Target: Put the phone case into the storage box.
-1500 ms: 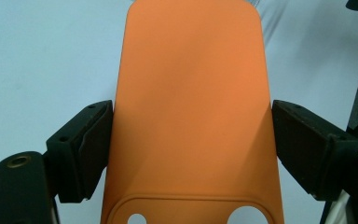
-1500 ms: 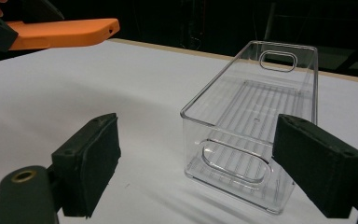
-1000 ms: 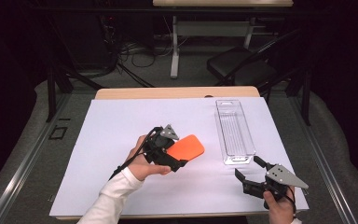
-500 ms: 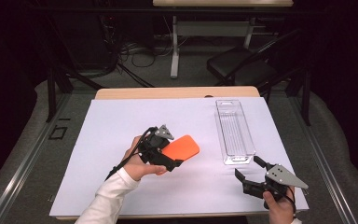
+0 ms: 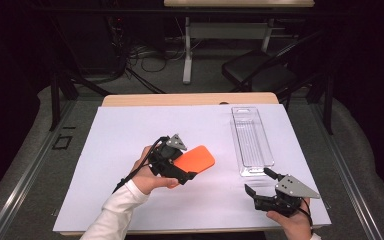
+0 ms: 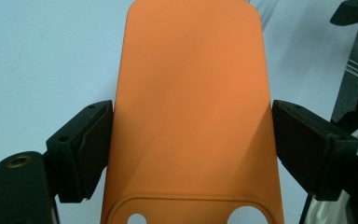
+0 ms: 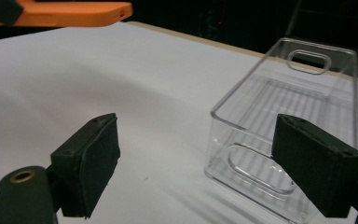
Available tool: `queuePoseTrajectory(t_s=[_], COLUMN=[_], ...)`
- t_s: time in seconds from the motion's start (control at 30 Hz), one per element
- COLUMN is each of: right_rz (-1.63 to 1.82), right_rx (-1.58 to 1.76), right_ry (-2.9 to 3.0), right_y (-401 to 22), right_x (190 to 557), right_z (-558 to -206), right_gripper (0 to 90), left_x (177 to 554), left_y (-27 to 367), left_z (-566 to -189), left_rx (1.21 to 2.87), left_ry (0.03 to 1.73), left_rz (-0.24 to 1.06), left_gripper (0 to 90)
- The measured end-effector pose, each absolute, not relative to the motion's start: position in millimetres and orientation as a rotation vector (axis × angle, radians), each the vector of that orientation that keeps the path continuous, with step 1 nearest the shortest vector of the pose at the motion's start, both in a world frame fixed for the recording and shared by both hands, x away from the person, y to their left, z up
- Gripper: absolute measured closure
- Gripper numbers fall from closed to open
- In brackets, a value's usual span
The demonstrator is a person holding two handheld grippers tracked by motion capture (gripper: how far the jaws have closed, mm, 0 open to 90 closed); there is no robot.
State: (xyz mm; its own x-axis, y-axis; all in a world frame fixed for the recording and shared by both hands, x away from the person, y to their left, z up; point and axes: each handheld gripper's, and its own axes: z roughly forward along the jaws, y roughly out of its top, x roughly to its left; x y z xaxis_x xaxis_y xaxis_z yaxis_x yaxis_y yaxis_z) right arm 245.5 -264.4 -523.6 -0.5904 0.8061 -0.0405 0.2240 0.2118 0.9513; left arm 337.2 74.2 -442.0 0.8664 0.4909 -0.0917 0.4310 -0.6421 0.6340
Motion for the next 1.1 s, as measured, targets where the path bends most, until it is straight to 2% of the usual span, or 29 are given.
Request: queuePoseTrajectory(t_s=[0.6,1.1], right_rz=[1.266,1.184], right_rx=[0.653,0.463], right_ry=[2.124,2.225], right_y=[-216.7,-170.5], right_x=[273.6,295.1], right_z=[-488.5,-489.4], right_gripper=[14.7,16.9], left_x=[337.3,340.9], left_y=[78.6,85.3], left_z=[-438.5,-440.2], left_rx=[2.351,2.348], left_ry=[0.672,0.707], left_rz=[0.114,0.103], left_gripper=[16.4,16.4])
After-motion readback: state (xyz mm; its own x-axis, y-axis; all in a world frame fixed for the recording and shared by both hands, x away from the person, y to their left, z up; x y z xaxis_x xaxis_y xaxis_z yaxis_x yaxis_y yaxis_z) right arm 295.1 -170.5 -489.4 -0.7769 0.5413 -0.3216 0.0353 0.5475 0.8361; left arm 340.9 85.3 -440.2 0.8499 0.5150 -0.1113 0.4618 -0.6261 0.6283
